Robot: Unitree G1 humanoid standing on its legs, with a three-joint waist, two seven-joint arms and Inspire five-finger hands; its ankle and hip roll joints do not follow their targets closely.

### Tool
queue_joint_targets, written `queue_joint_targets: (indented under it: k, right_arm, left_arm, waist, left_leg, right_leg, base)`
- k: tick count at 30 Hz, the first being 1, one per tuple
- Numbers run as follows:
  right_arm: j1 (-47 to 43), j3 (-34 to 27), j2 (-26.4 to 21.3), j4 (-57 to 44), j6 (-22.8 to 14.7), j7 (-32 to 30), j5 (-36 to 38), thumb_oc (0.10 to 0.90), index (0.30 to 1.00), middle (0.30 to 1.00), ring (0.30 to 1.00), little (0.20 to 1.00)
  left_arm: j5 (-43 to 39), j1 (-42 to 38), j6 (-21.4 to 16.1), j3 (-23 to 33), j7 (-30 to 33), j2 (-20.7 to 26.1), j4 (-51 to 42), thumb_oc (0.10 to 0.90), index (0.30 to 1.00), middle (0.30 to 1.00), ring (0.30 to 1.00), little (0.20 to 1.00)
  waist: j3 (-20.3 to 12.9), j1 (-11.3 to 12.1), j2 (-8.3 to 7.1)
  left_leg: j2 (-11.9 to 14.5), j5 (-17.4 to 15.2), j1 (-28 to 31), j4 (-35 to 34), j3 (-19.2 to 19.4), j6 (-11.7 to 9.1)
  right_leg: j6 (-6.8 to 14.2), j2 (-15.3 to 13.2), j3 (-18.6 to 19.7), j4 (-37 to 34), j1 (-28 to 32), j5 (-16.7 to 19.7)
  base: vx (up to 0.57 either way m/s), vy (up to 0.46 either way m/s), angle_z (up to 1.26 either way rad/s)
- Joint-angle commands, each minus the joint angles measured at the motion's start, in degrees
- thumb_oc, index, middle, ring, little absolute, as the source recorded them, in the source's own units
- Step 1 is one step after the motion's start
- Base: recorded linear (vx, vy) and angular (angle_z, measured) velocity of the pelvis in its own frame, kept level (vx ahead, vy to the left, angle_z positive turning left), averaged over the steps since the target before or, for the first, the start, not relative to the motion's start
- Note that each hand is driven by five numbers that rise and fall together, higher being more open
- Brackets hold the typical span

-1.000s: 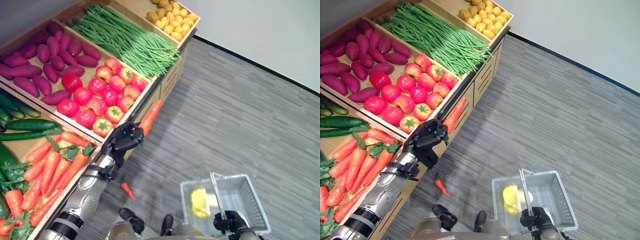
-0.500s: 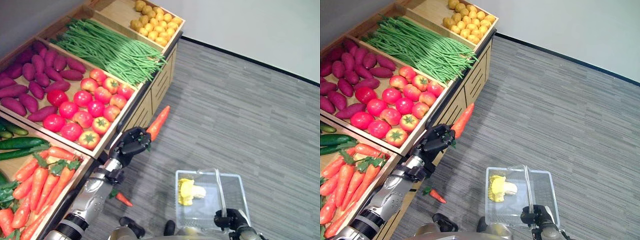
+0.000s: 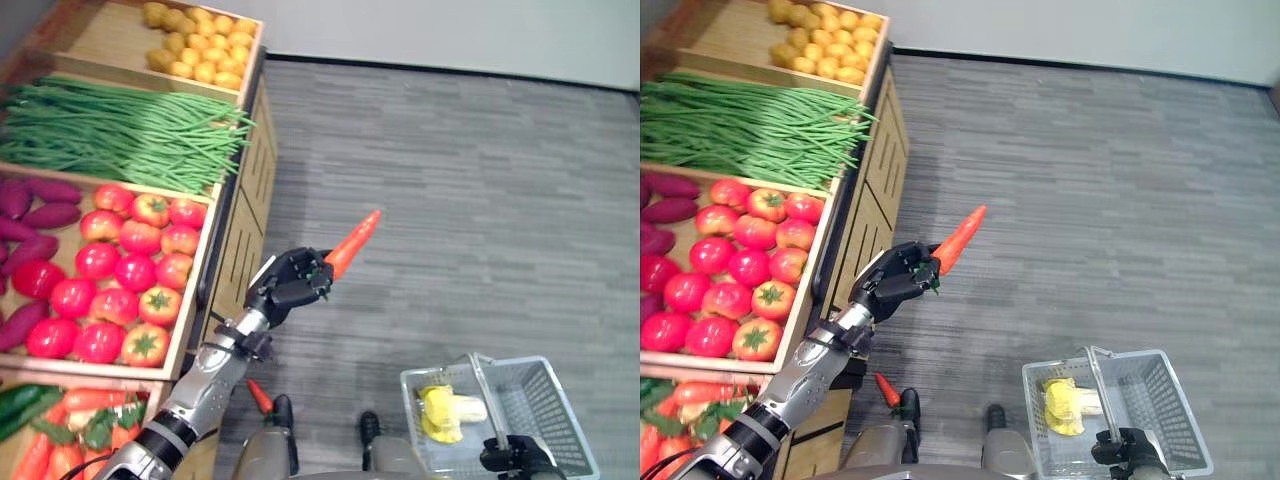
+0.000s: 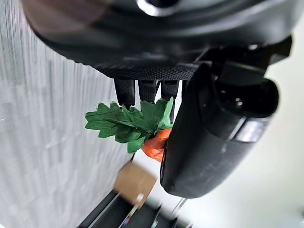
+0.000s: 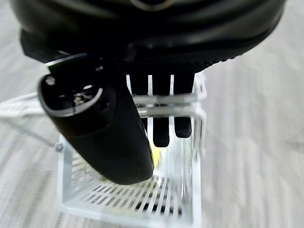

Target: Get the vegetables into the basket

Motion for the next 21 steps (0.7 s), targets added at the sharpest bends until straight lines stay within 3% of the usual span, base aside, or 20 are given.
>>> queue_joint_targets:
  k: [1, 2, 3, 5, 9, 15, 18, 21]
  right_arm:
    - [0.6, 1.0, -2.2, -0.1, -1.5, -1.4, 1.7, 0.400, 0.300, 0.300, 0.300, 0.300]
    - [0.6, 1.0, -2.2, -0.1, -1.5, -1.4, 1.7, 0.400, 0.300, 0.300, 0.300, 0.300]
    - [1.1, 0.7, -1.5, 0.1, -1.3, -1.2, 1.6, 0.400, 0.300, 0.300, 0.300, 0.300]
    - [2.2, 0.2, -0.9, 1.6, -0.9, -0.8, 1.5, 0.400, 0.300, 0.300, 0.300, 0.300]
    - [2.8, -0.8, -1.4, 2.5, -0.7, -0.7, 1.4, 0.400, 0.300, 0.300, 0.300, 0.300]
    - [2.9, -1.7, -2.5, 2.9, -0.4, -1.0, 1.1, 0.400, 0.300, 0.300, 0.300, 0.300]
    - [1.9, -1.9, -5.4, 3.6, 0.1, -1.3, -0.3, 0.400, 0.300, 0.300, 0.300, 0.300]
    - [1.4, -2.2, -6.7, 3.6, 0.1, -1.4, -0.5, 0.400, 0.300, 0.300, 0.300, 0.300]
  left_arm:
    - [-0.8, -3.4, -6.2, 3.2, -1.7, -0.2, -7.5, 0.400, 0.300, 0.300, 0.300, 0.300]
    - [-0.8, -3.4, -6.2, 3.2, -1.7, -0.2, -7.5, 0.400, 0.300, 0.300, 0.300, 0.300]
    - [-0.7, -2.6, -5.9, 3.5, -1.9, 0.0, -7.1, 0.400, 0.300, 0.300, 0.300, 0.300]
    - [-0.1, -1.2, -5.6, 4.0, -2.5, 0.6, -7.4, 0.400, 0.300, 0.300, 0.300, 0.300]
    - [0.3, 0.5, -5.1, 4.4, -2.8, 1.0, -8.1, 0.400, 0.300, 0.300, 0.300, 0.300]
    - [0.3, 1.9, -4.7, 5.0, -3.2, 2.0, -8.7, 0.400, 0.300, 0.300, 0.300, 0.300]
    - [1.1, 2.5, -4.0, 5.1, -3.9, 3.6, -9.4, 0.400, 0.300, 0.300, 0.300, 0.300]
    - [1.4, 2.5, -3.8, 5.0, -4.2, 4.3, -10.0, 0.400, 0.300, 0.300, 0.300, 0.300]
  waist:
    - [-1.6, 2.1, -0.42]
    - [-1.6, 2.1, -0.42]
    - [-1.8, 2.1, -0.61]
    - [-2.9, 2.2, -0.84]
    - [-4.6, 2.5, -0.91]
    - [-5.8, 2.8, -0.77]
    - [-7.3, 3.6, -0.64]
    - [-7.7, 3.9, -0.68]
  left_leg:
    - [3.2, -4.3, 0.5, 5.7, 0.7, -2.7]
    - [3.2, -4.3, 0.5, 5.7, 0.7, -2.7]
    - [3.0, -4.0, 2.0, 4.5, 2.8, -2.7]
    - [3.0, -3.1, 4.2, 2.9, 4.1, -3.4]
    - [2.7, -2.0, 5.9, 1.2, 4.1, -4.1]
    - [3.4, 0.4, 7.6, -1.3, 3.3, -5.2]
    - [5.0, 3.6, 8.8, -4.8, 2.0, -6.6]
    - [5.6, 4.4, 9.4, -6.0, 1.5, -7.0]
  right_leg:
    - [3.1, -4.1, -4.3, 1.4, -0.9, 11.2]
    - [3.1, -4.1, -4.3, 1.4, -0.9, 11.2]
    - [3.8, -4.9, -7.0, 0.6, -1.0, 13.9]
    - [5.1, -5.2, -6.0, -2.3, -0.8, 17.4]
    - [5.5, -5.3, -6.6, -4.6, 0.3, 18.2]
    - [5.5, -4.4, -7.8, -6.4, 1.8, 17.0]
    - [4.8, -3.0, -9.2, -8.8, 3.5, 14.7]
    - [4.6, -2.5, -9.9, -9.5, 4.3, 13.8]
  base:
    - [0.01, 0.041, -1.08]
    - [0.02, 0.055, -0.63]
    - [0.06, 0.061, -0.34]
    - [0.10, 0.036, -0.56]
    - [0.08, -0.022, -0.18]
    - [0.05, -0.066, 0.05]
    - [0.04, -0.146, 0.09]
    - [0.01, -0.086, 0.24]
